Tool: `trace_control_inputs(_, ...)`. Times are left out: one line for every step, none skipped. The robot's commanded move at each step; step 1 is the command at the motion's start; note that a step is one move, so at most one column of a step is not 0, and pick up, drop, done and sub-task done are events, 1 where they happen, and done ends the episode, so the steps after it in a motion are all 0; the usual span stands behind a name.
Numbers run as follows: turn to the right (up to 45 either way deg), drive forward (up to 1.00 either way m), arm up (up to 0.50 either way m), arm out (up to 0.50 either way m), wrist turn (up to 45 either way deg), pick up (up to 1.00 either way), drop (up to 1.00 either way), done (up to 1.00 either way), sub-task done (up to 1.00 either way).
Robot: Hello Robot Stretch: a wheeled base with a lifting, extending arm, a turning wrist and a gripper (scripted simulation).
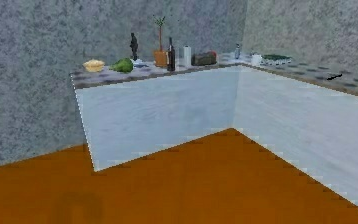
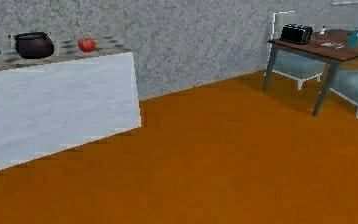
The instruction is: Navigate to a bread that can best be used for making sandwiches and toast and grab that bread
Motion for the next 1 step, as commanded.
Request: trace_control_inputs(3.0, 0.0, 0.0, 0.0, 0.0, 0.0, 0.0, 0.0, 0.0)
